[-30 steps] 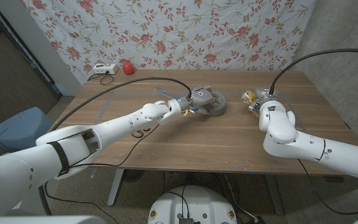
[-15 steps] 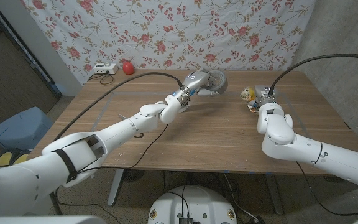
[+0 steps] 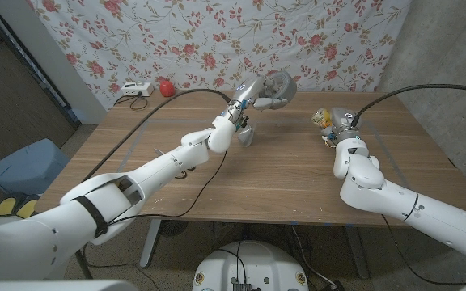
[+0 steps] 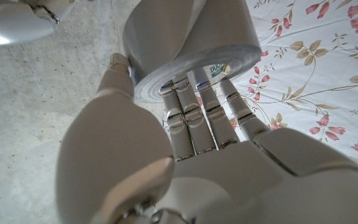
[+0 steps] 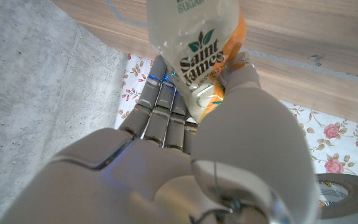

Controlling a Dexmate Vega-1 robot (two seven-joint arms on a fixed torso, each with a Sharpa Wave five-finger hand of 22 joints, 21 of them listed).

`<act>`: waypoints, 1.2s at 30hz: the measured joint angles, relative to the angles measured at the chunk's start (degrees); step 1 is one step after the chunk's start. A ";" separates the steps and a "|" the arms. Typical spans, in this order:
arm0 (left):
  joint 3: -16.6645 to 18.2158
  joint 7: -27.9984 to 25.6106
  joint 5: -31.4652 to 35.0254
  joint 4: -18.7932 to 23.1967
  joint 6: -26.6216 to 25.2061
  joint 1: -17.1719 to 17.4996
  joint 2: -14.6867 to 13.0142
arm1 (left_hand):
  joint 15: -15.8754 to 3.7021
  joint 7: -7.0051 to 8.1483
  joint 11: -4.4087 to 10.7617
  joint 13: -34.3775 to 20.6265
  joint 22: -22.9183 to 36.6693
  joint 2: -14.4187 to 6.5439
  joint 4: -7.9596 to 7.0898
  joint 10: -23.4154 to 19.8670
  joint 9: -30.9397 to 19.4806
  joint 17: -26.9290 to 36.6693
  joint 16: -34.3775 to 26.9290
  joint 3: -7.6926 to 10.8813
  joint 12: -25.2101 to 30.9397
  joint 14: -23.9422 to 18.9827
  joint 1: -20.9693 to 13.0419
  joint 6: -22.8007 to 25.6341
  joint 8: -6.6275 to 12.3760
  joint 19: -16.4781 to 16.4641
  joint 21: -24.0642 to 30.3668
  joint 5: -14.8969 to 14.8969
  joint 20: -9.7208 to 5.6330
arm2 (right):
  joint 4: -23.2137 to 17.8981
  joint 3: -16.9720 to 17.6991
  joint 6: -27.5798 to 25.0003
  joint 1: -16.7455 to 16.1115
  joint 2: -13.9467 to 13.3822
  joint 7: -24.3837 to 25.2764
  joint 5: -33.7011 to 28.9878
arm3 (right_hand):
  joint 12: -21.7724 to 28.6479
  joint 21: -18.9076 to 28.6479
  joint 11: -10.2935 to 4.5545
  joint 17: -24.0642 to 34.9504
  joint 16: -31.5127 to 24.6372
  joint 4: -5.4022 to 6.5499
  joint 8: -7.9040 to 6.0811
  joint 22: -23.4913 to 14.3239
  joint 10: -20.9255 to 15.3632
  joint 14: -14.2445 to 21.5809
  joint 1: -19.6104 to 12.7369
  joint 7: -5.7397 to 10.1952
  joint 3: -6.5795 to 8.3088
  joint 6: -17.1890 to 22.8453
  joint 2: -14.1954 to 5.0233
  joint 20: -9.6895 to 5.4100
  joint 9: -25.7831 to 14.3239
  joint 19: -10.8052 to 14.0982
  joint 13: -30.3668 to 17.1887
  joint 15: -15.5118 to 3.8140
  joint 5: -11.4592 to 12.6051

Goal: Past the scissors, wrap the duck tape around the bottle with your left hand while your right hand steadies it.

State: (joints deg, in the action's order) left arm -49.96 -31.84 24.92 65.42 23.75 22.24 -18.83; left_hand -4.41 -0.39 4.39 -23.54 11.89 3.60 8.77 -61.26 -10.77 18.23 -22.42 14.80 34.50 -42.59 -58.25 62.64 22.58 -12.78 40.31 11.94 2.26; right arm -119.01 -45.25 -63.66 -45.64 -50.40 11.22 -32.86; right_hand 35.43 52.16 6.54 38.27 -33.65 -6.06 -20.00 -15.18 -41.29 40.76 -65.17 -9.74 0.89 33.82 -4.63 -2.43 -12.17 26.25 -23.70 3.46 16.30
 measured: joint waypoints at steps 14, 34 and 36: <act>6.45 9.95 -11.65 1.89 3.90 -0.41 1.87 | 0.00 0.02 0.32 -0.80 -0.01 0.00 -0.35 0.31 -0.32 0.27 0.46 -0.11 -0.44 0.00 0.00 0.02 -0.30 0.61 0.00 0.40 0.60 | 3.66 3.96 10.83 -2.60 3.32 13.27 4.71 | 0.12 0.44 0.00 2.92 1.04 0.24 0.53 0.63 0.00 0.01 -0.06 -0.07 -0.23 0.11 0.06 0.00 -0.25 -0.65 -0.01 0.00 0.00; 10.96 31.23 -30.99 6.93 4.70 -1.25 3.47 | -0.21 -0.23 0.31 -0.87 -0.01 0.00 -0.33 -0.11 -0.28 1.07 0.46 -0.79 -0.44 -0.22 0.00 0.42 -0.73 0.62 0.44 0.39 0.61 | 14.71 9.28 23.94 -3.34 10.43 21.52 9.72 | 0.17 1.31 0.00 6.18 1.86 1.55 1.20 1.42 0.00 0.01 -0.31 -0.10 0.61 0.73 0.31 -0.09 -0.24 -1.54 -0.50 0.01 0.29; 11.21 31.23 -30.99 7.26 4.70 -1.28 3.62 | -0.30 -0.43 0.20 -0.73 -0.01 0.00 -0.31 -0.23 -0.26 1.31 0.43 -0.94 -0.44 -0.31 0.00 0.63 -0.63 0.62 0.87 0.39 0.60 | 14.71 9.28 24.88 -3.34 10.43 21.81 10.02 | 0.23 1.32 0.00 6.79 2.02 1.56 1.44 1.48 -0.01 0.33 -0.50 0.00 0.62 1.83 0.50 -0.09 -0.21 -1.54 -0.51 0.07 0.29</act>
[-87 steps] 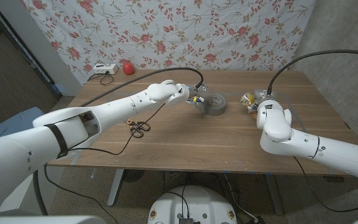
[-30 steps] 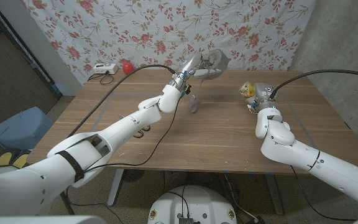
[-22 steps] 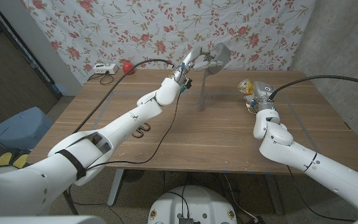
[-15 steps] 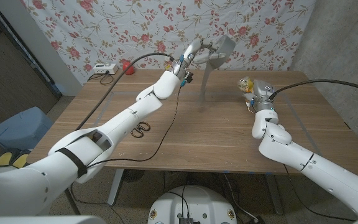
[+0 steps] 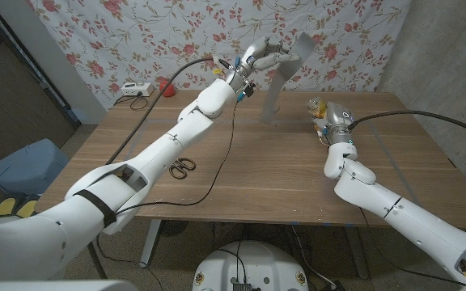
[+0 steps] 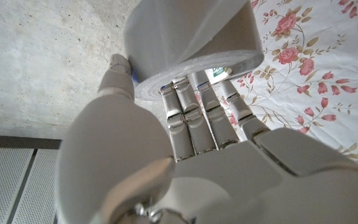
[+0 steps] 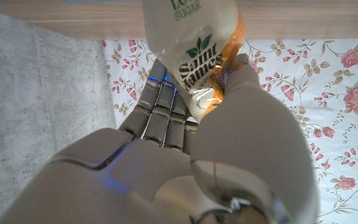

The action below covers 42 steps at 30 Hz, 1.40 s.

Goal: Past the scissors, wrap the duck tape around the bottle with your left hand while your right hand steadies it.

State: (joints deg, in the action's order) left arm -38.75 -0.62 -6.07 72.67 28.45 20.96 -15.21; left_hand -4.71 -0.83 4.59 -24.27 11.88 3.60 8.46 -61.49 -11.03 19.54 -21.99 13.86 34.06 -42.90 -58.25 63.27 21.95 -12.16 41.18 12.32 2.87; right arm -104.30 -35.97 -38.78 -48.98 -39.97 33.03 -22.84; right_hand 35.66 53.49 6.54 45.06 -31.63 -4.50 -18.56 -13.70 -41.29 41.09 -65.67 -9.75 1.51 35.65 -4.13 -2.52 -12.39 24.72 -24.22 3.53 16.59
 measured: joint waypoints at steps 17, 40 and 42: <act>0.05 14.27 -14.84 -0.25 -10.88 -2.22 2.38 | 0.11 -0.59 -0.15 0.08 0.00 0.52 0.13 -0.84 -0.02 0.55 -0.37 -0.34 -0.82 -0.10 -0.52 1.03 0.05 0.32 0.35 -0.43 0.31 | 4.67 -0.71 7.34 2.61 3.35 2.95 -0.19 | 0.99 0.58 0.00 0.83 0.48 0.25 0.31 0.67 0.00 0.69 -0.16 -0.08 -0.07 0.54 0.16 0.00 0.03 0.00 -0.01 0.14 0.57; -1.11 17.47 -17.15 -0.21 -15.41 -4.79 3.68 | 0.11 -0.53 -0.19 -0.07 0.26 0.66 0.15 -1.42 -0.04 1.01 -0.37 -0.95 -1.27 -0.10 -0.68 1.73 -0.76 0.31 0.96 -0.55 0.30 | 4.89 -6.00 10.01 5.01 4.64 5.69 -15.55 | 1.66 1.33 0.58 3.65 1.78 1.28 1.07 1.51 -0.82 1.41 -0.65 -0.20 -1.09 1.87 0.65 0.45 0.00 -0.69 -0.02 0.06 2.07; -1.23 16.72 -15.94 -0.06 -15.73 -4.99 3.68 | 0.11 -0.53 -0.19 -0.07 0.26 0.66 0.15 -1.43 -0.03 1.03 -0.37 -0.95 -1.27 -0.10 -0.68 1.73 -0.76 0.53 1.00 -0.56 0.52 | 4.89 -6.00 9.95 5.01 4.64 5.85 -17.10 | 1.66 1.34 0.53 3.70 1.82 1.28 1.10 1.52 -0.89 1.41 -0.71 -0.19 -1.09 1.88 0.71 0.45 0.00 -0.69 -0.02 0.06 2.28</act>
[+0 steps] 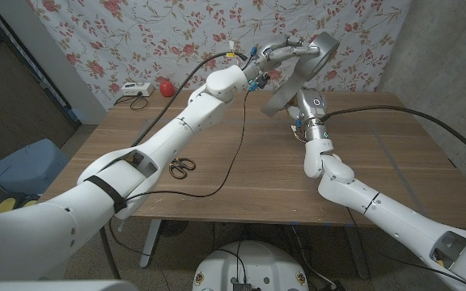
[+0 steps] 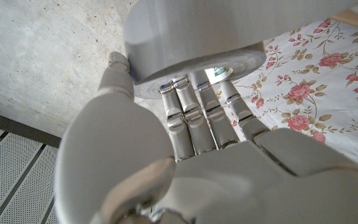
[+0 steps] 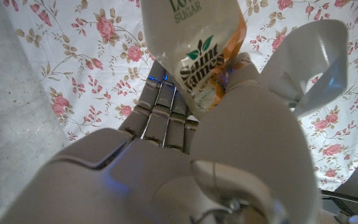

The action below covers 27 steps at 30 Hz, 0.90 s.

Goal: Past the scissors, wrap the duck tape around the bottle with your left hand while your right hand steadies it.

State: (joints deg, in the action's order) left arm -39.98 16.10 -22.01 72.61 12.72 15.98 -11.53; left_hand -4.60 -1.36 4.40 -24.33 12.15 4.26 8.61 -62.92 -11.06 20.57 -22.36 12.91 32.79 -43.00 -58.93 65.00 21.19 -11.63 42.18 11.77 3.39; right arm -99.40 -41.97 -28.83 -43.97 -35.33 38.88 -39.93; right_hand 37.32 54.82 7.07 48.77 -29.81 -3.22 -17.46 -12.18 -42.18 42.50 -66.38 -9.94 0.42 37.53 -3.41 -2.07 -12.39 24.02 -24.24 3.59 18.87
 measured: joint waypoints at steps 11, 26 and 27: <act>-0.22 -3.19 3.38 -0.20 0.79 -0.80 -0.21 | 0.00 0.01 -0.01 -0.29 -0.18 0.00 -0.24 -0.17 0.02 0.05 0.00 -0.24 0.00 0.00 0.00 0.00 -0.24 0.09 0.21 -0.11 0.09 | 1.05 -4.02 1.44 1.05 0.58 1.66 -6.72 | -0.29 0.20 -0.02 0.76 0.62 0.50 0.24 0.40 -0.03 0.32 -0.44 0.01 -0.47 0.58 0.44 -0.18 0.12 -0.18 0.00 0.07 0.65; -0.52 -12.98 13.35 -1.05 4.83 -0.97 -0.95 | 0.00 0.02 0.02 -0.12 -0.18 0.00 -0.38 -0.15 -0.03 0.04 0.24 -0.39 -0.84 0.00 0.00 -0.01 -0.50 0.09 0.42 -0.15 0.09 | 1.36 -4.39 3.46 0.40 1.66 4.46 -11.59 | -0.95 0.22 -0.13 1.01 1.29 1.76 0.77 0.51 -0.16 0.58 -0.43 0.01 -0.15 0.59 0.43 0.15 0.08 -0.52 -0.05 -0.01 1.49; -0.53 -12.98 13.35 -0.67 4.83 -0.96 -1.18 | 0.00 0.02 0.02 -0.09 -0.18 0.00 -0.47 -0.15 -0.03 0.04 0.24 -0.47 -0.84 0.00 0.00 -0.01 -0.51 0.09 0.43 -0.15 0.09 | 1.36 -4.39 3.47 0.40 1.66 4.97 -11.98 | -0.96 0.22 -0.13 1.01 1.31 1.82 0.77 0.51 -0.16 0.58 -0.43 0.01 -0.10 0.59 0.43 0.15 0.13 -0.52 -0.05 -0.02 1.49</act>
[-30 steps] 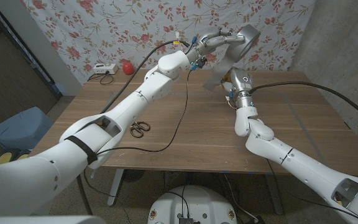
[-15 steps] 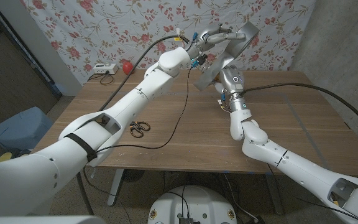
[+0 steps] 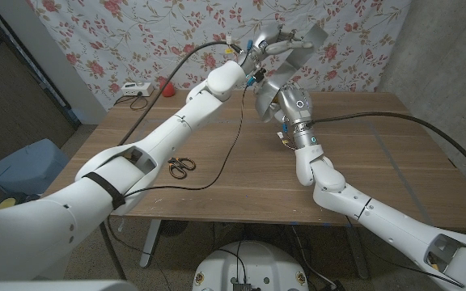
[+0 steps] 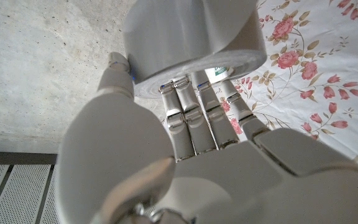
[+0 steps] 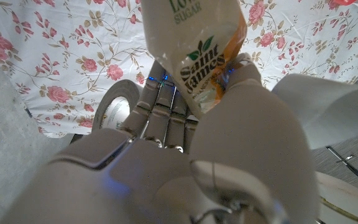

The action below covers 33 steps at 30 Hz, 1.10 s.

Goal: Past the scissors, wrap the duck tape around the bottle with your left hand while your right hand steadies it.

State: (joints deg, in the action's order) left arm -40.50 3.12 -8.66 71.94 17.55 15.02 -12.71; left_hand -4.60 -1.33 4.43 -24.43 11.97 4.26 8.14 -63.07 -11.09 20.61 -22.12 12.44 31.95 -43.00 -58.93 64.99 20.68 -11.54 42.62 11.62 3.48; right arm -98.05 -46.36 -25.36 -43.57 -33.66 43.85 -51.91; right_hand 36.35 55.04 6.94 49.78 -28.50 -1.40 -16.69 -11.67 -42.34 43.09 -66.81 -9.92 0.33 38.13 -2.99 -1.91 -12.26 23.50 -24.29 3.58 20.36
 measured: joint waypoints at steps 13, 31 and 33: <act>1.36 1.46 -3.52 0.62 -6.75 1.26 -1.23 | 0.00 -0.22 0.20 0.00 0.01 -0.23 0.16 -0.23 0.02 0.28 0.00 -0.32 -0.49 0.00 -0.23 0.61 -0.39 0.00 0.42 -0.02 0.00 | 3.19 0.47 2.97 -0.18 1.73 9.19 -1.80 | -0.56 0.44 0.23 0.27 0.80 0.44 0.24 0.24 -0.83 0.01 0.08 -0.10 -0.34 0.48 -0.08 -0.01 -0.16 -0.01 -0.08 -0.02 0.55; 2.96 6.40 -11.63 0.19 -10.46 3.11 -2.00 | 0.00 -0.11 0.17 -0.17 0.01 0.06 0.00 -0.27 0.06 0.27 -0.01 -0.63 -0.48 0.00 -0.53 0.73 -0.62 0.20 0.65 -0.33 0.20 | 6.30 0.96 4.93 0.25 4.02 16.48 -2.18 | -1.14 0.65 -0.67 0.66 1.24 0.94 0.75 0.47 -3.94 1.15 0.09 0.81 -0.79 6.92 -0.08 -0.50 -0.25 -0.73 -0.08 -1.14 1.11; 3.24 6.25 -12.19 0.98 -10.63 3.75 -2.21 | 0.00 -0.10 0.17 -0.17 0.01 0.06 0.00 -0.27 0.07 0.27 -0.01 -0.63 -0.81 0.00 -0.53 0.72 -0.67 0.20 0.65 -0.15 0.20 | 6.64 1.43 5.02 0.04 4.47 17.27 -2.18 | -1.14 0.65 -0.71 0.63 1.23 0.94 0.74 0.39 -3.99 1.47 0.09 0.81 -0.80 6.94 -0.08 -0.61 -0.44 -0.84 -0.70 -1.46 1.11</act>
State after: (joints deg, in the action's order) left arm -37.27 9.37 -20.85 72.91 6.92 18.77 -14.91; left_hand -4.60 -1.44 4.59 -24.59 11.98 4.32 8.14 -63.34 -11.02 20.88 -22.12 11.81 31.14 -43.00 -59.46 65.71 20.01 -11.34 43.26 11.46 3.68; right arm -91.41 -44.93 -20.34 -43.53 -29.19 61.12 -54.08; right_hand 35.21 55.69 6.23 50.40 -27.27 -0.46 -15.95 -11.28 -46.32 44.56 -66.72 -9.11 -0.47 45.06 -3.07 -2.53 -12.70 22.66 -25.00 2.11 21.46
